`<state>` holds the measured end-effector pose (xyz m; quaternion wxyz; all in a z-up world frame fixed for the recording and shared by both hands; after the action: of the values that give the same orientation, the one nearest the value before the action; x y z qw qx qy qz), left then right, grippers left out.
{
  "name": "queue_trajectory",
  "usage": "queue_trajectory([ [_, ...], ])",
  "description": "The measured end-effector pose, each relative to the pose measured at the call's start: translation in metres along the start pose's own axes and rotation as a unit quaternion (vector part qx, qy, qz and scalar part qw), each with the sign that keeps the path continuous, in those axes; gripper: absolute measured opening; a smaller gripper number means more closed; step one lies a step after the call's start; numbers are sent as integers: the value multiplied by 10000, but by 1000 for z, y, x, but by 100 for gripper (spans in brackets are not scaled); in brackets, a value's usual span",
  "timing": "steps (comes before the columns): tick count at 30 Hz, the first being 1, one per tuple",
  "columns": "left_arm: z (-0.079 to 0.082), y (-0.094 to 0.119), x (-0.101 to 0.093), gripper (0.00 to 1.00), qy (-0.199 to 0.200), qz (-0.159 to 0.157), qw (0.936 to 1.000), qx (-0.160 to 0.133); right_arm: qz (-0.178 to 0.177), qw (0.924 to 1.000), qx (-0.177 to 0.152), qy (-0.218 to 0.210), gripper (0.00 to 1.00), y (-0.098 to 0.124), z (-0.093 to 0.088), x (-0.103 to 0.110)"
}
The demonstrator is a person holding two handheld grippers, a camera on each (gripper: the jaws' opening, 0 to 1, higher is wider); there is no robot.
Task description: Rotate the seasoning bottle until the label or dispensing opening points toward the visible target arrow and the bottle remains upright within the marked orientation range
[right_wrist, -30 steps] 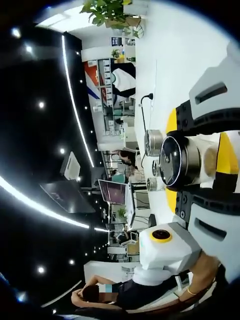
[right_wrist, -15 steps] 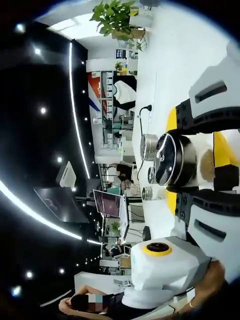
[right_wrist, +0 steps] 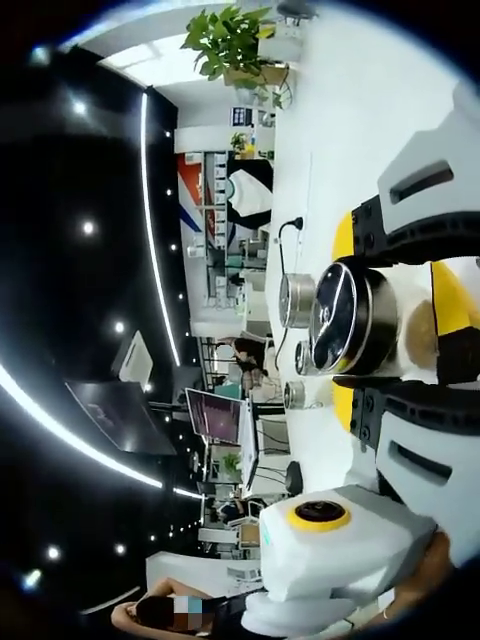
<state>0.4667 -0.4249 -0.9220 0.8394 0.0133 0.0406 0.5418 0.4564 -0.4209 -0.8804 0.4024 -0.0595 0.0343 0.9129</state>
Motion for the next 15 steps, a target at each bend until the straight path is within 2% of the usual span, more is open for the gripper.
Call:
queue_trajectory([
  [2, 0, 1, -1, 45, 25, 45, 10000, -18, -71, 10000, -11, -31, 42, 0, -1, -1],
  [5, 0, 3, -1, 45, -112, 280, 9995, -96, -111, 9999, 26, -128, 42, 0, -1, -2],
  [8, -1, 3, 0, 45, 5, 352, 9993, -136, -131, 9998, 26, -151, 42, 0, -1, 0],
  [15, -3, 5, 2, 45, 137, 661, 9975, -199, -263, 9996, 21, 112, 41, -3, -2, 6],
])
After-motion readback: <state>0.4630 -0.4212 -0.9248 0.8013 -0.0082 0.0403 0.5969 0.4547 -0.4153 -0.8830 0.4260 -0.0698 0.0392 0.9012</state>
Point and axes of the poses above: the point that each gripper's makers call its tool centre point, and the gripper's own axes: y roughly backward along the fingers, x roughly to its left, z roughly out of its top, the point moved 2 cm from there along y, roughly backward along the fingers, and after that the axes turned 6 degrees about y, right-handed, at the moved point
